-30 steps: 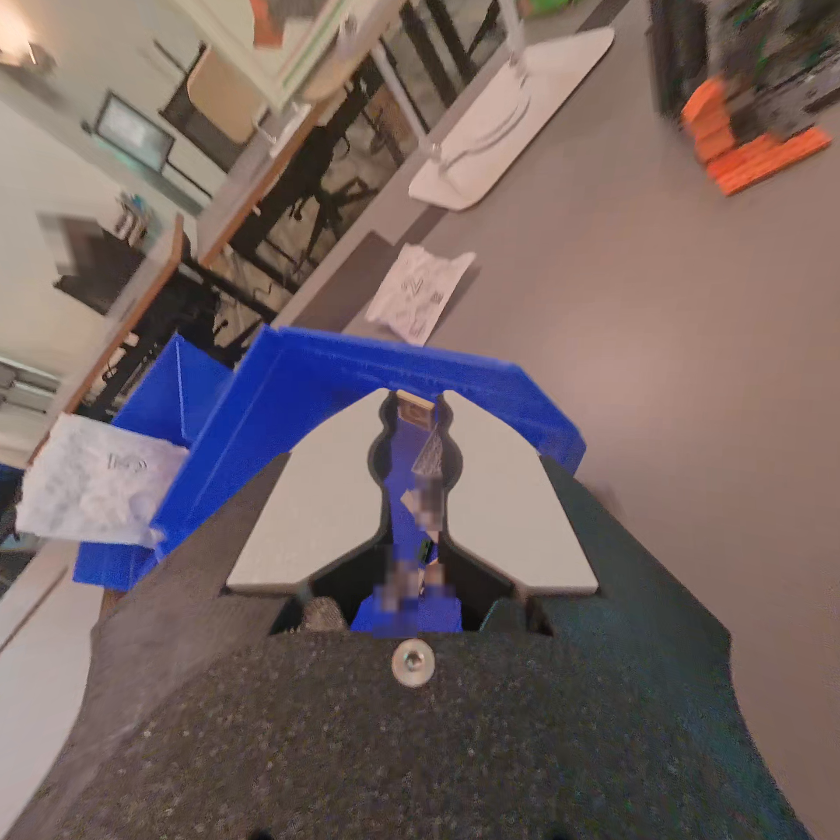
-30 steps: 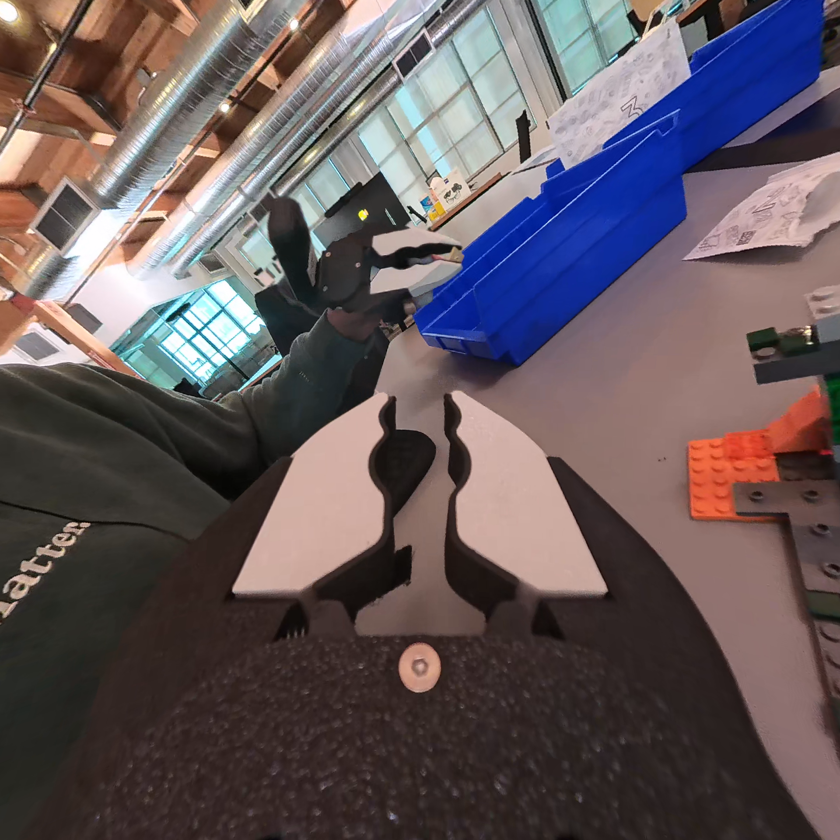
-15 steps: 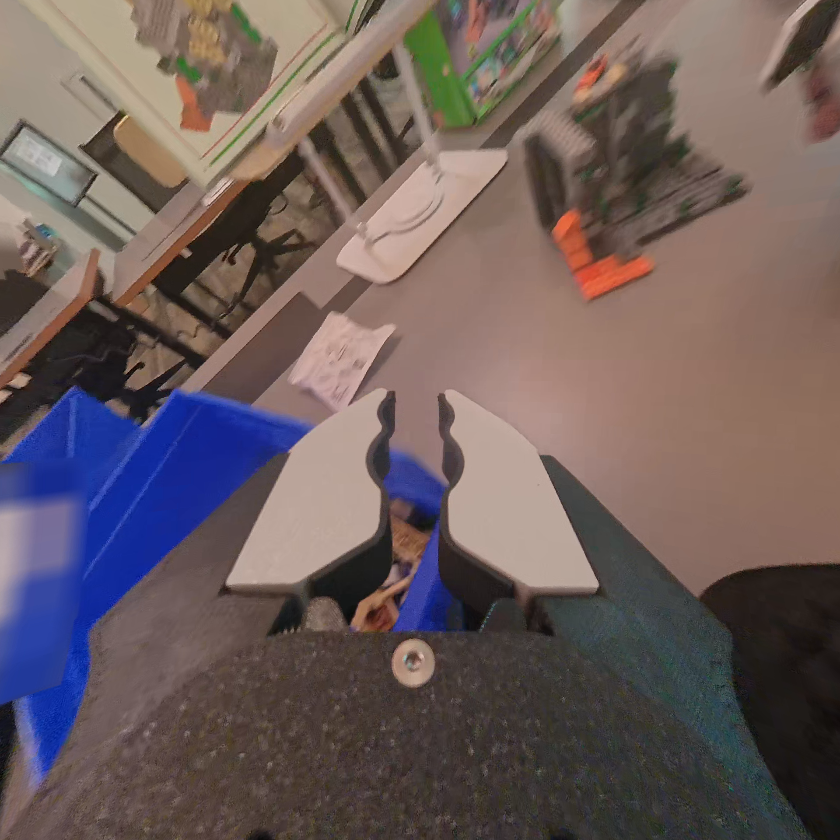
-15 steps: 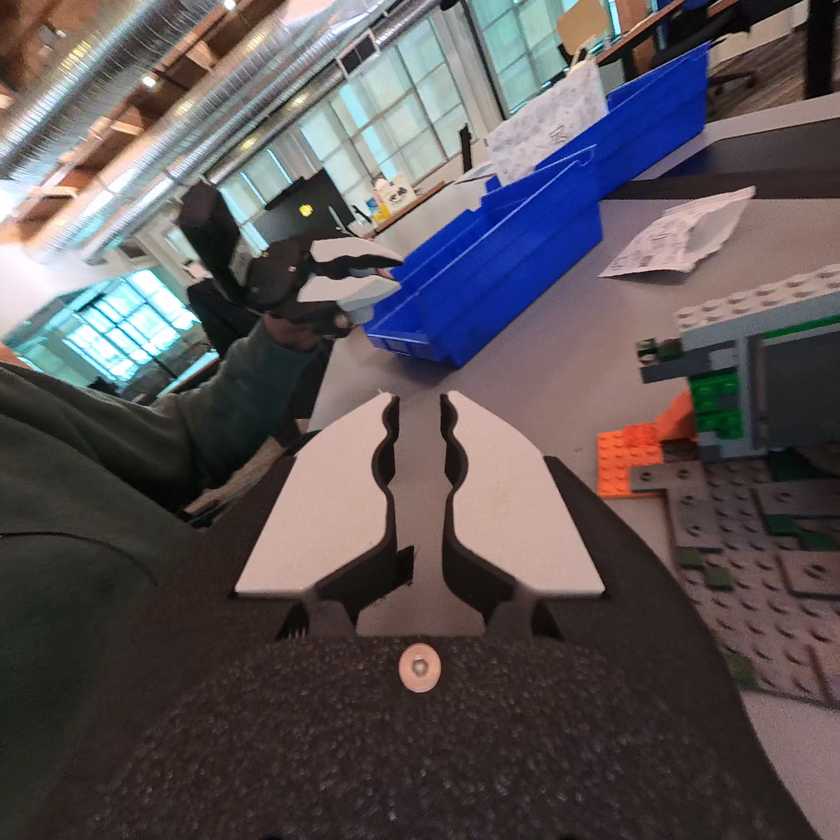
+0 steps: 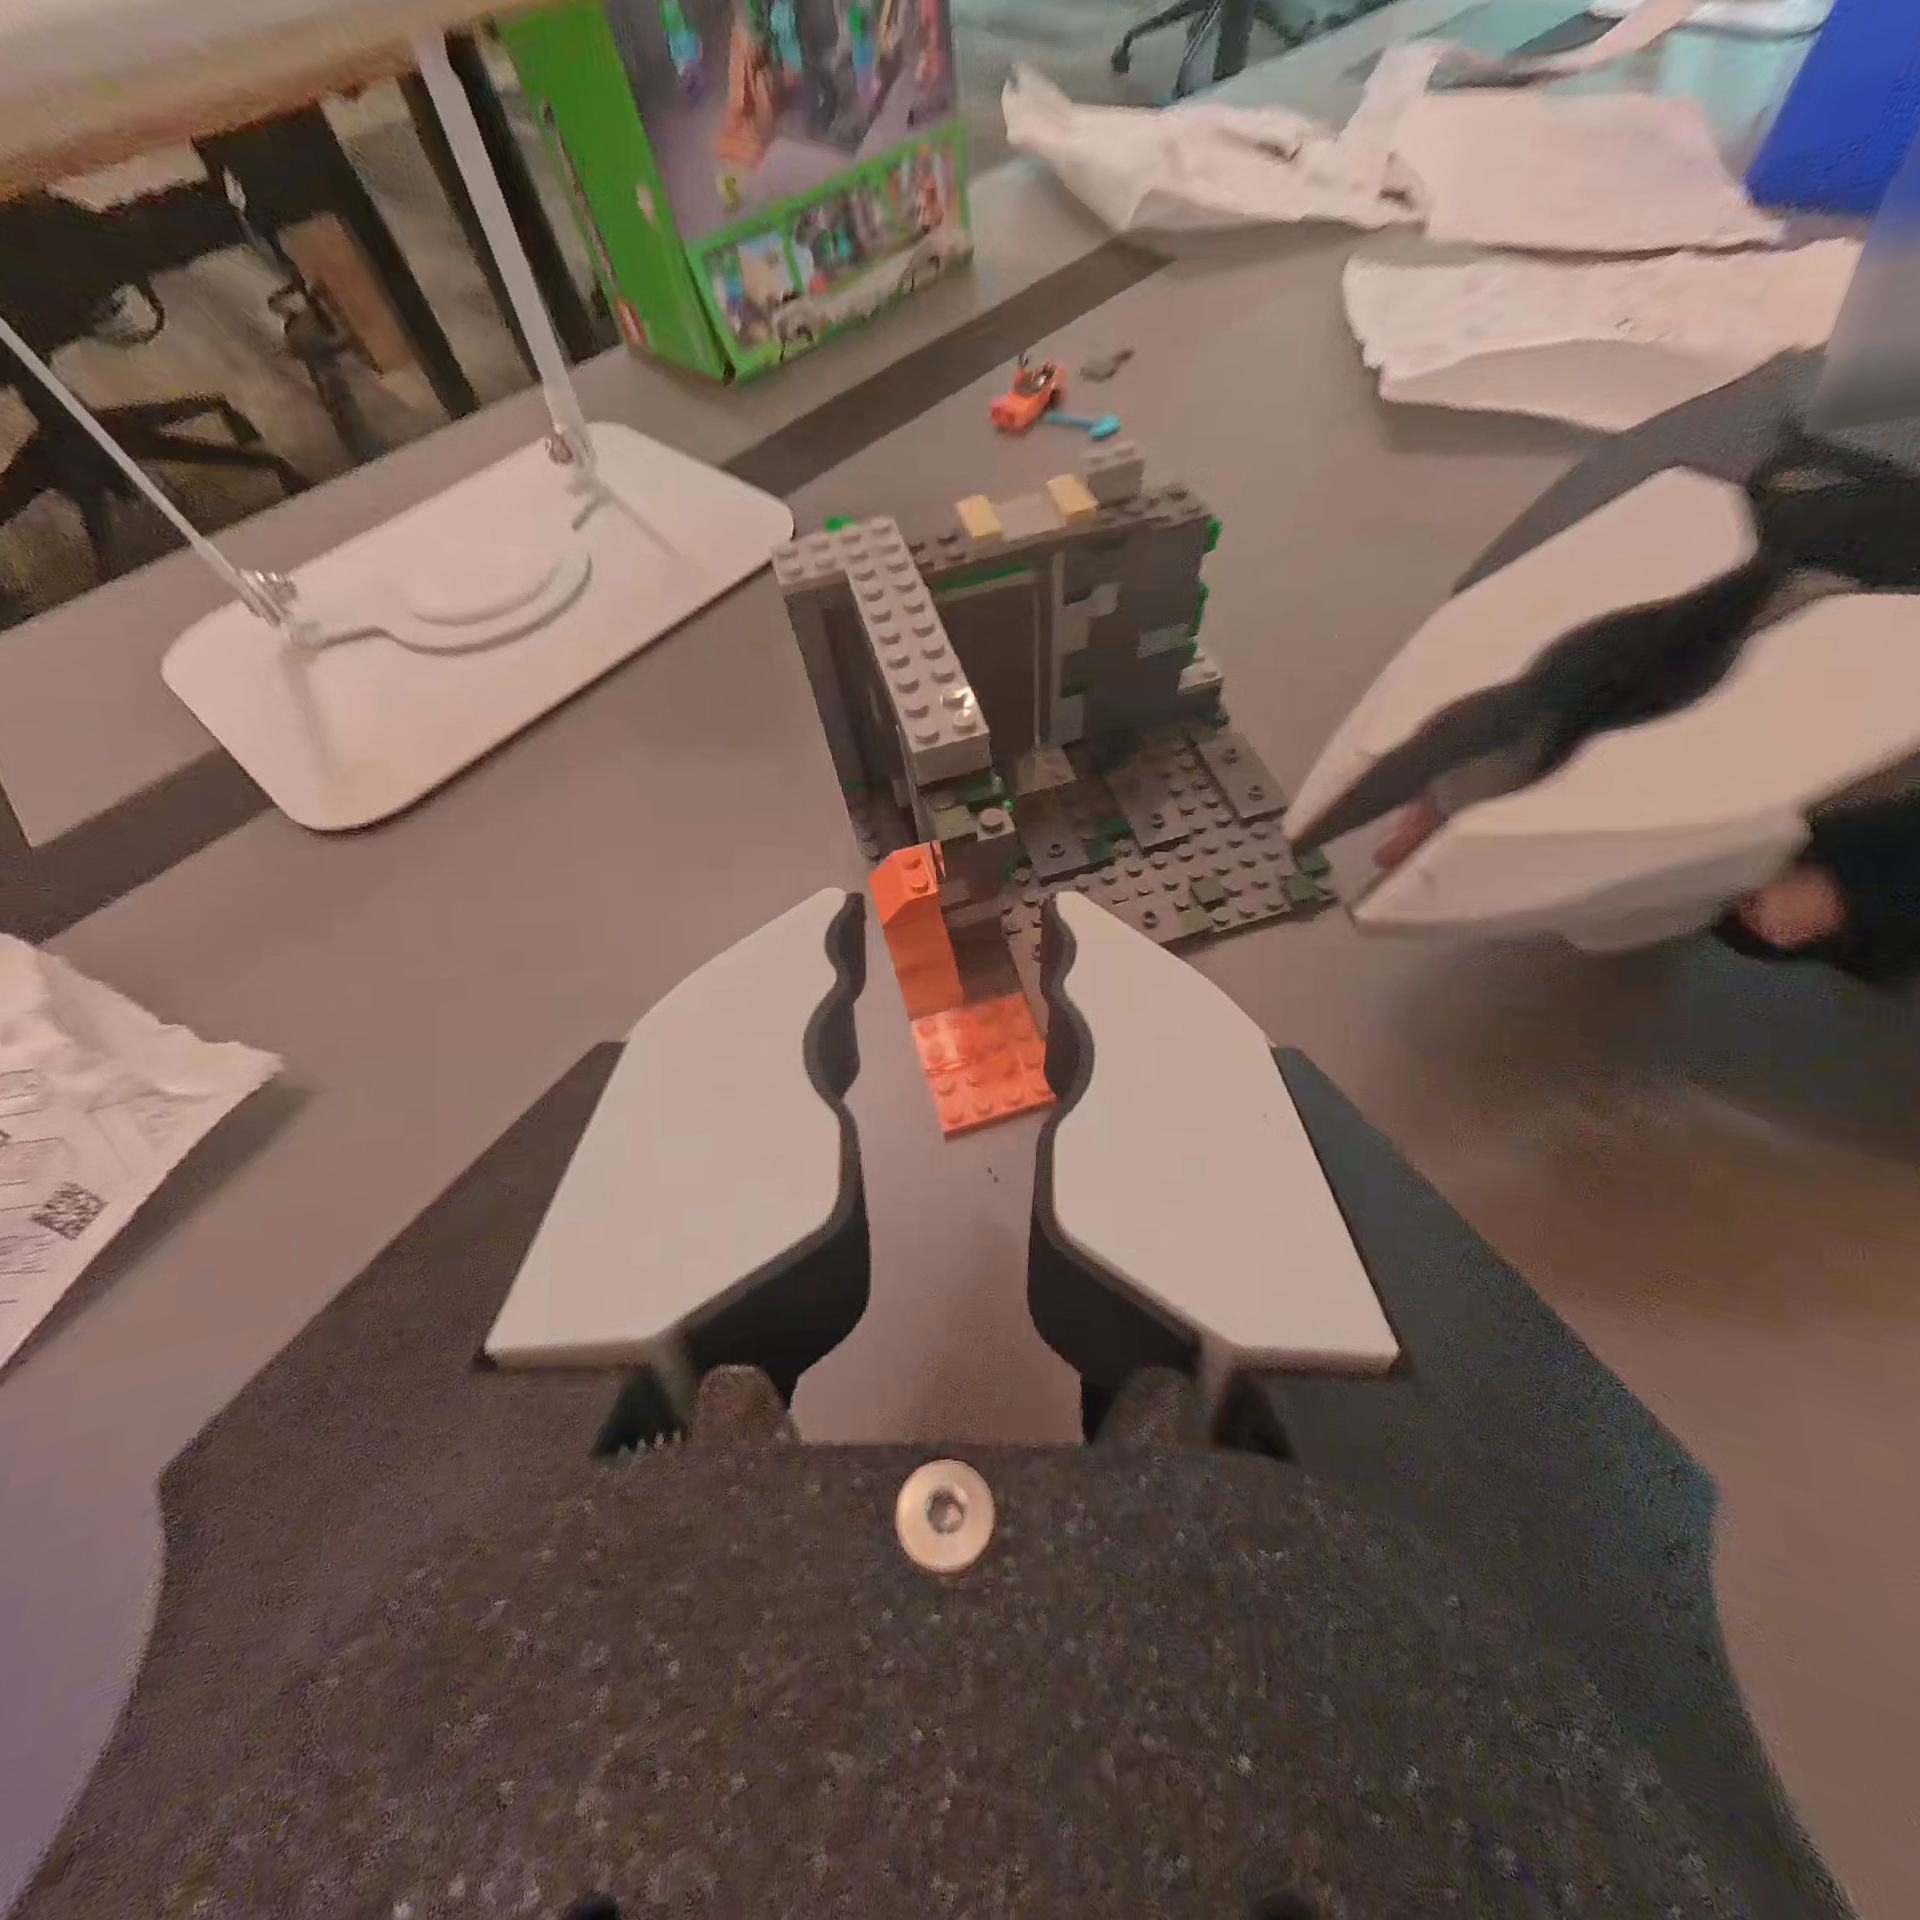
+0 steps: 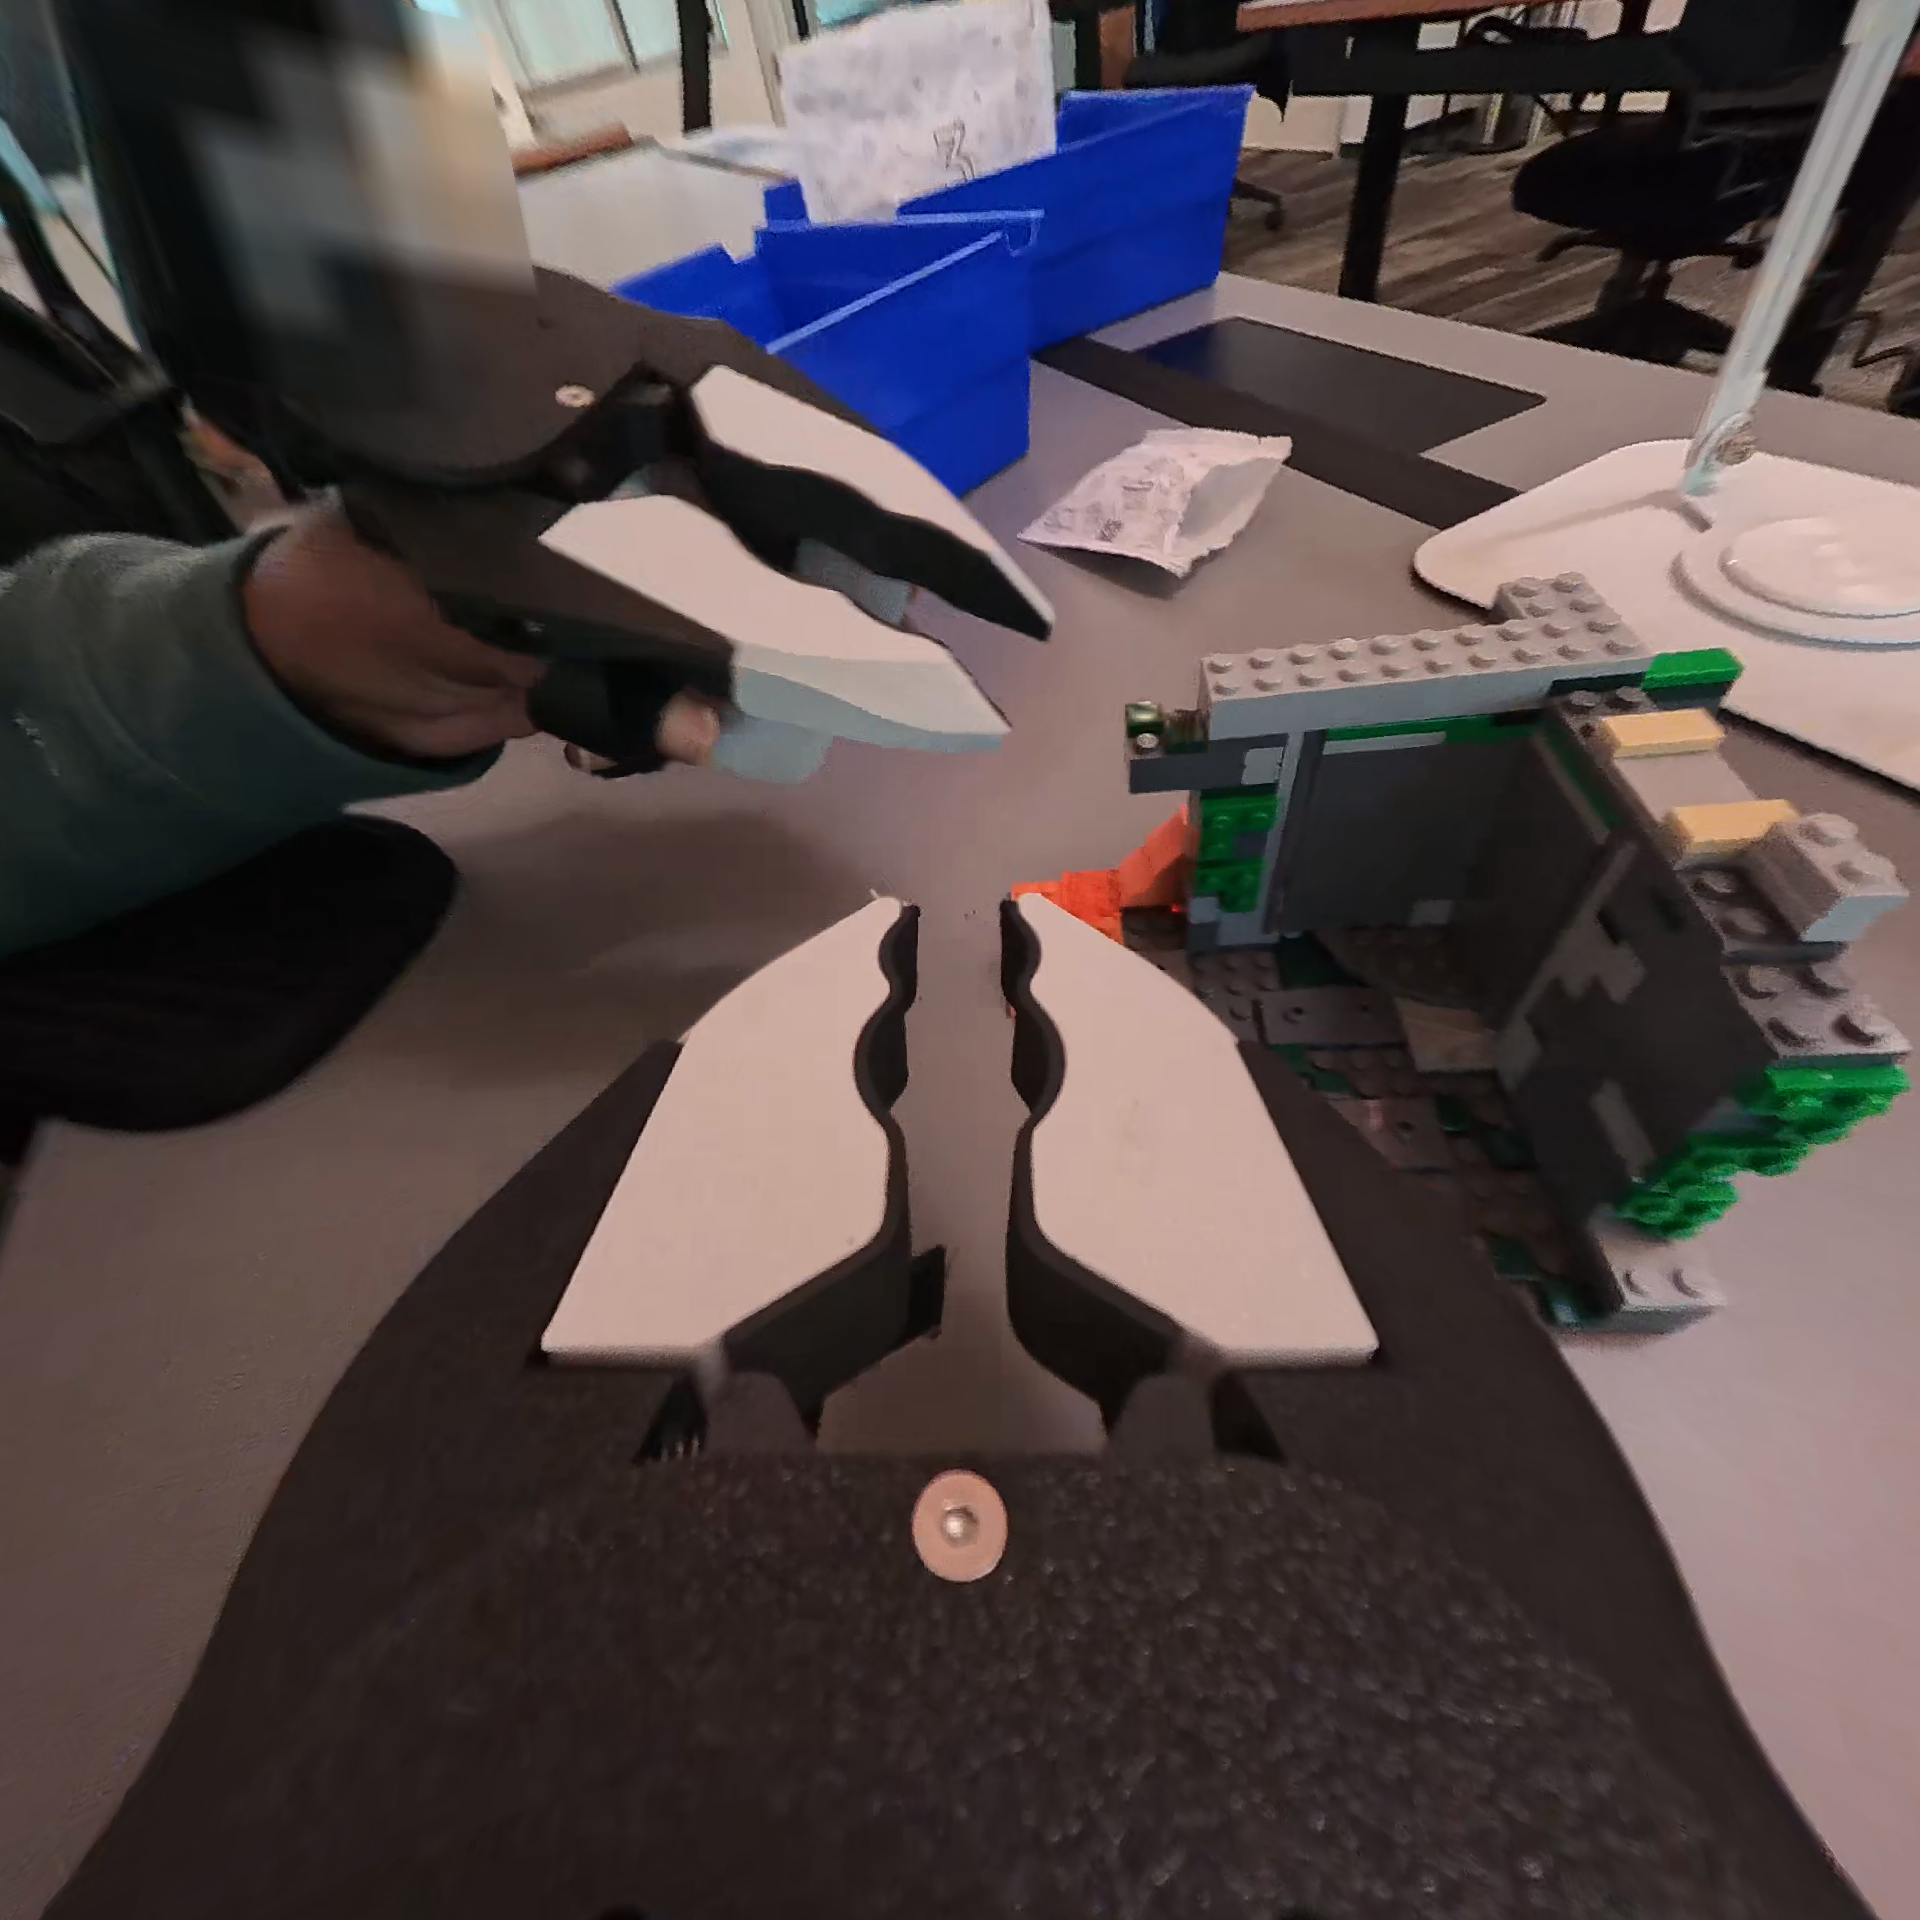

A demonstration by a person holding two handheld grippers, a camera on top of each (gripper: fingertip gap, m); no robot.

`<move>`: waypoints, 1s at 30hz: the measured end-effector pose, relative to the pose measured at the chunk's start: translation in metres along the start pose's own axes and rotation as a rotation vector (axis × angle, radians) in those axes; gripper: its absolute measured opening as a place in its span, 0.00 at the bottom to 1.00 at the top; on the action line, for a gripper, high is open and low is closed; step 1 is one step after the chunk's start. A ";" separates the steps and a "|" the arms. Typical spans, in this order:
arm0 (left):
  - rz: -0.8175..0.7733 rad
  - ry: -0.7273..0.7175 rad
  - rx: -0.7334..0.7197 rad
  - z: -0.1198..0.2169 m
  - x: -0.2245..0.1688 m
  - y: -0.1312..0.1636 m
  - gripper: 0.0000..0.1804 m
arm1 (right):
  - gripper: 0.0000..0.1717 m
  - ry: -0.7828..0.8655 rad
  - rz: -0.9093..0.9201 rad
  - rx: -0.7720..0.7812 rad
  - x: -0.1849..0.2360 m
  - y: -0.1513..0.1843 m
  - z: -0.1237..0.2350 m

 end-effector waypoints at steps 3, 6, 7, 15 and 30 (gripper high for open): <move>0.025 -0.021 0.030 -0.022 0.002 0.004 0.19 | 0.09 0.030 0.052 0.032 0.002 0.002 -0.003; 0.043 -0.003 0.008 -0.030 -0.004 0.001 0.18 | 0.09 0.048 0.064 0.041 0.002 0.003 -0.004; 0.031 -0.012 0.001 -0.031 -0.005 0.000 0.18 | 0.09 0.057 0.065 0.045 0.001 0.003 -0.003; 0.027 -0.057 -0.050 -0.041 -0.005 -0.019 0.18 | 0.08 0.093 0.067 0.066 -0.004 0.006 -0.005; 0.011 0.034 0.042 -0.045 -0.002 -0.022 0.10 | 0.16 0.553 0.220 -0.016 -0.052 -0.017 0.044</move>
Point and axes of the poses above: each gripper's, where its closed fingertips meet, z back along the fingers, y out of its underside, x = y × z across the jaws, the point moved 4 cm from there along z, back along the fingers, and after that the axes turned 5 degrees about x, right-handed, at the moved point
